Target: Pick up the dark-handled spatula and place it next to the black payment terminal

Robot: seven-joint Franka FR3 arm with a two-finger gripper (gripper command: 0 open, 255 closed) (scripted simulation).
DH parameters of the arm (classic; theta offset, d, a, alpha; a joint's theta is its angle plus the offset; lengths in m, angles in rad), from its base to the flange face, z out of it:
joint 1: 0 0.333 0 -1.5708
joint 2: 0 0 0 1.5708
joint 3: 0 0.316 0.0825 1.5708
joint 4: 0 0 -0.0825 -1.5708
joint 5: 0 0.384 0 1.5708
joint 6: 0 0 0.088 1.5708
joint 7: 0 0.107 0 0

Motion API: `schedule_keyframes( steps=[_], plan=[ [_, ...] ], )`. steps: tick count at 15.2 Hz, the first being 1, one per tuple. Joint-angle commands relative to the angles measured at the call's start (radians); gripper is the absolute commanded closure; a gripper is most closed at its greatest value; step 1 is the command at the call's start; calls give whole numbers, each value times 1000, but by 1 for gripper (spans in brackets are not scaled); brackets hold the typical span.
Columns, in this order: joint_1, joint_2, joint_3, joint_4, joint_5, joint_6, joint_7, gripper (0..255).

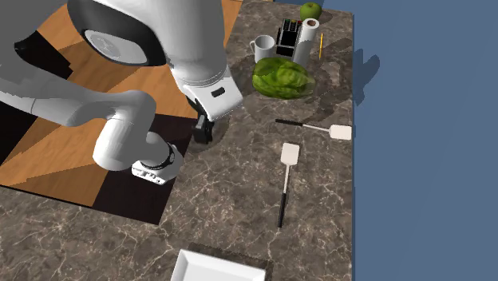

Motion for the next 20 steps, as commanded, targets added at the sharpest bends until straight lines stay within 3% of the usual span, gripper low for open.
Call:
schedule_keyframes(
  steps=[1, 11, 20],
  plan=[
    [0, 0, 0, 0, 0, 0, 0, 0],
    [133, 226, -213, -62, -179, 298, -617, 0],
    [265, 538, -350, 6, -212, 575, -1143, 0]
  ],
)
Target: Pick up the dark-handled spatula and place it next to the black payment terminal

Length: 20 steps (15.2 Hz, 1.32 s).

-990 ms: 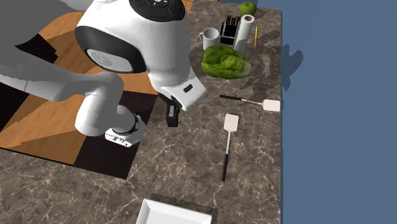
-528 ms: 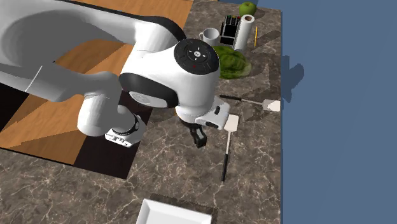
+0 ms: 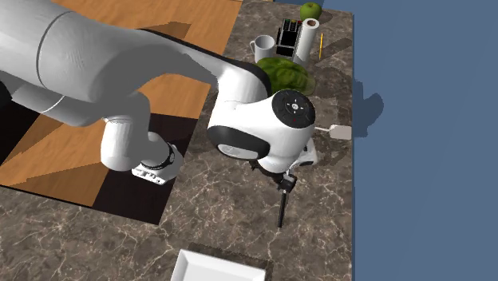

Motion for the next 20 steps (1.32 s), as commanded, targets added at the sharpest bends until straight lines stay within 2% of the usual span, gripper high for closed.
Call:
schedule_keyframes(
  steps=[1, 6, 14, 20],
  plan=[
    [32, 82, -22, 28, 9, 62, -125, 0],
    [89, 263, -43, 93, 59, 194, -417, 0],
    [85, 335, -49, 52, 84, 304, -448, 0],
    [85, 335, -48, 52, 84, 304, -448, 0]
  ],
)
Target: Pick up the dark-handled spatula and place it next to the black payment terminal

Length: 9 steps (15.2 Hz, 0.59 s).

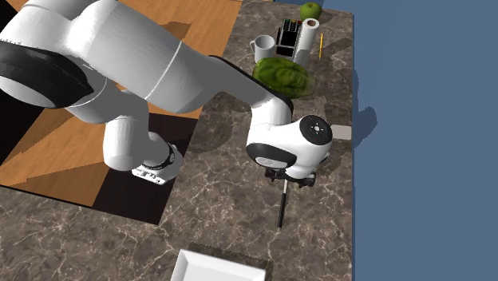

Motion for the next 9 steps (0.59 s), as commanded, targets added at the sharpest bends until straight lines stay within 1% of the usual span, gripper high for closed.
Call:
schedule_keyframes(
  steps=[1, 2, 3, 9],
  plan=[
    [0, 0, 0, 0, 0, 0, 0, 0],
    [0, 0, 0, 0, 0, 0, 0, 0],
    [0, 0, 0, 0, 0, 0, 0, 255],
    [0, 0, 0, 0, 0, 0, 0, 255]
  ],
)
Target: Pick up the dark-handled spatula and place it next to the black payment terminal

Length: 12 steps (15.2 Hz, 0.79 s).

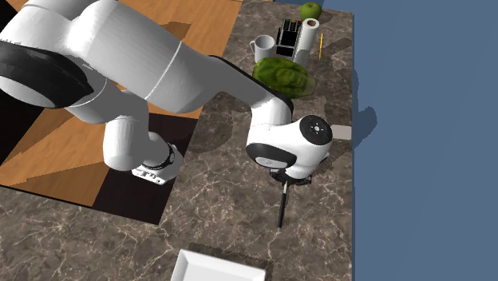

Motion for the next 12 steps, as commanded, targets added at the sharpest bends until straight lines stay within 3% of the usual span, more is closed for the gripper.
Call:
schedule_keyframes(
  steps=[1, 12],
  plan=[
    [0, 0, 0, 0, 0, 0, 0, 255],
    [2, -76, 5, 53, -26, -124, 15, 255]
  ],
)
